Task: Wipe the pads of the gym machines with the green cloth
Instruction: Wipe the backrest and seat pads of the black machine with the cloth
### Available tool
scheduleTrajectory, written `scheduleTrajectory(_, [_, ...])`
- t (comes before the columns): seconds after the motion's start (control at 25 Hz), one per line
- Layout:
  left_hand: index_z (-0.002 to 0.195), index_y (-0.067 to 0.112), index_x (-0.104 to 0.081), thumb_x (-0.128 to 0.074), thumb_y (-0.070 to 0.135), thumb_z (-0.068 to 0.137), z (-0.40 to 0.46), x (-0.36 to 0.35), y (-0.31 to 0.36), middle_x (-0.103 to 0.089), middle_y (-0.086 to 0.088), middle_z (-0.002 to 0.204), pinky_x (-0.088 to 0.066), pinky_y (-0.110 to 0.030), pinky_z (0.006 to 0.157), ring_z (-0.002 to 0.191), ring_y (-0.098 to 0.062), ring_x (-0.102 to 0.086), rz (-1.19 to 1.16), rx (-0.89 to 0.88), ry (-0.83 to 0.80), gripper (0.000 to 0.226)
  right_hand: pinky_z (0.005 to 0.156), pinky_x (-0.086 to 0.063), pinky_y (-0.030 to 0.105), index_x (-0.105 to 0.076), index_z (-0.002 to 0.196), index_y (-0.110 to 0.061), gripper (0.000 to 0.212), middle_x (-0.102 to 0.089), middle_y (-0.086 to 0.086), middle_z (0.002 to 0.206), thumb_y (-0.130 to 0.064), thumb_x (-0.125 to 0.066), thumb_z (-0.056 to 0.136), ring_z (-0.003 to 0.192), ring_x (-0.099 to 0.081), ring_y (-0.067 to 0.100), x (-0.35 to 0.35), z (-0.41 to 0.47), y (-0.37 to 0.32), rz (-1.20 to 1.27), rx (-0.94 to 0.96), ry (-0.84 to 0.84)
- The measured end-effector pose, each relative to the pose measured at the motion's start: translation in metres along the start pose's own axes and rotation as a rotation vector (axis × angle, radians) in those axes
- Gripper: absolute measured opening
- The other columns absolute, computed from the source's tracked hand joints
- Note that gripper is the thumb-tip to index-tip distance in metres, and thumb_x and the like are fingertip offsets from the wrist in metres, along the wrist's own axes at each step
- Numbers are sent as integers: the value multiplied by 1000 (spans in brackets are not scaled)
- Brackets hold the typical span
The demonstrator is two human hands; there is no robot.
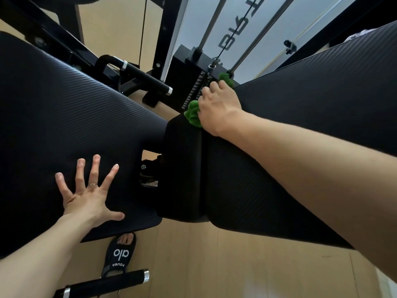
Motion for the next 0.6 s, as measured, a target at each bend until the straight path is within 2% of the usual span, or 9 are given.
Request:
scheduleTrajectory(0.12, [140,47,39,-67,89,50,1,0,0,63,-3,140,23,-71,105,129,-34,57,6,12,-1,146,81,-34,41,-58,129,-17,48,-58,9,127,-45,-32,100,116,-51,30,5,9,31,202,-120,-23])
scheduleTrajectory(0.24, [142,47,35,-69,89,47,-1,2,2,62,-1,141,24,-70,105,128,-32,59,-4,20,10,147,73,-33,37,-62,117,-18,46,-60,8,108,-46,-30,101,103,-57,29,7,-8,84,283,-249,-16])
scheduleTrajectory(0.28, [142,47,34,-69,89,47,-2,2,2,62,-1,140,23,-70,106,127,-32,59,-5,23,4,147,73,-34,37,-62,116,-17,46,-59,8,107,-47,-29,101,101,-56,30,7,-17,99,279,-280,-21])
scheduleTrajectory(0.4, [142,47,35,-69,89,47,-5,4,3,63,-2,139,21,-70,107,127,-33,59,3,26,-8,147,78,-35,41,-59,124,-17,47,-58,12,121,-46,-29,102,112,-53,33,5,-34,123,249,-370,0])
scheduleTrajectory(0.6, [142,47,37,-69,88,49,-2,3,3,63,-3,139,25,-71,104,128,-34,58,-3,9,-15,147,102,-38,49,-59,127,-4,41,-59,20,123,-22,-41,95,115,-51,38,2,-15,84,180,-446,-3])
Point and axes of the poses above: each hand's wrist, its own z-axis towards the middle knuckle, its own x-axis out of the back of the hand, y = z × x, the point moved 7 cm from there along z, towards the middle knuckle
